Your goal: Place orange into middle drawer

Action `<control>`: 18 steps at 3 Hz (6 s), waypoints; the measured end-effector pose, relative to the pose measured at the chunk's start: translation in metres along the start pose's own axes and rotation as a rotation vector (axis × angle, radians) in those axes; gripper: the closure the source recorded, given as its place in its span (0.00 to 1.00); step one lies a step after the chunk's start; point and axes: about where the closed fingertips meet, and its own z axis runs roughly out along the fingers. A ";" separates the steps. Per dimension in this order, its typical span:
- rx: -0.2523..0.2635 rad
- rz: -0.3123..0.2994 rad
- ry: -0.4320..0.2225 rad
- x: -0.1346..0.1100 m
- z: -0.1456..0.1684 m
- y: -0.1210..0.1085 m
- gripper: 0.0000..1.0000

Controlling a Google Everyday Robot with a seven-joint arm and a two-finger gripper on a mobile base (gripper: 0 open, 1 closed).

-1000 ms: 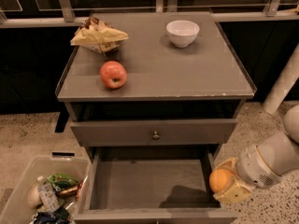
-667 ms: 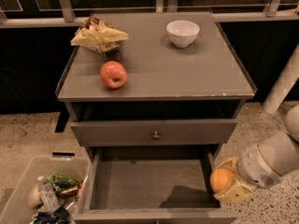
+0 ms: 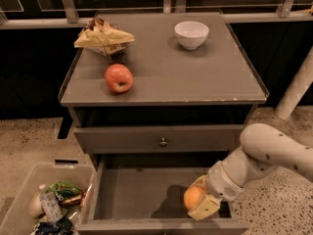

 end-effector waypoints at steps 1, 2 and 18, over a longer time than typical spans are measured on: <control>0.050 0.059 0.033 -0.011 0.045 -0.022 1.00; 0.122 0.128 -0.001 -0.020 0.046 -0.042 1.00; 0.452 0.235 0.235 0.135 0.100 -0.209 0.00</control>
Offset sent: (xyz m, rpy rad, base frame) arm 0.0119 0.0297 -0.0325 -0.0497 0.0013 -0.0428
